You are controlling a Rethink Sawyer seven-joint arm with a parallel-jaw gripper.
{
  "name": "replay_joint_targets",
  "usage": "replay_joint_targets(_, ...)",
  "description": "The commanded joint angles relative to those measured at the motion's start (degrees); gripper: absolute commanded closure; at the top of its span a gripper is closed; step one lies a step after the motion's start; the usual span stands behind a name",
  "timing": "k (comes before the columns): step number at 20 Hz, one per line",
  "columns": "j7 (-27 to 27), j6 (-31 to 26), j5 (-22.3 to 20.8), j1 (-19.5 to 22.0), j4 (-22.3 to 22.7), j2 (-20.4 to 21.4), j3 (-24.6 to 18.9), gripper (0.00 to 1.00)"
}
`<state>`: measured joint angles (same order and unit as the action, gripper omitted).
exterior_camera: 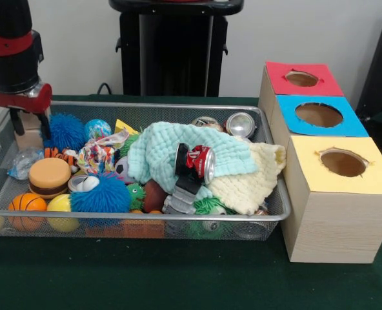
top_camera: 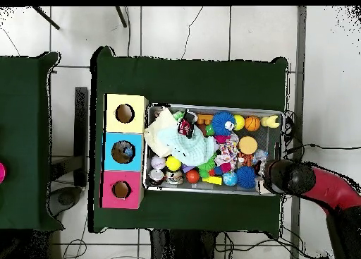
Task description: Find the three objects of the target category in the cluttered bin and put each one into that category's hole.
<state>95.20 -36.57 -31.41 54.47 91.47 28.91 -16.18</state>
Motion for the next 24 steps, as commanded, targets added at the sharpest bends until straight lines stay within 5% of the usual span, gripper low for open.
replay_joint_targets(1, -3.60, 5.24, -3.74, -1.37, -3.63, -8.16, -3.40, 0.00)
replay_joint_targets(6, -2.09, 5.51, -3.53, -2.95, -6.30, -10.68, -2.49, 0.00)
replay_joint_targets(24, -9.33, -5.30, -0.56, -1.29, -7.95, -4.89, -3.37, 0.00)
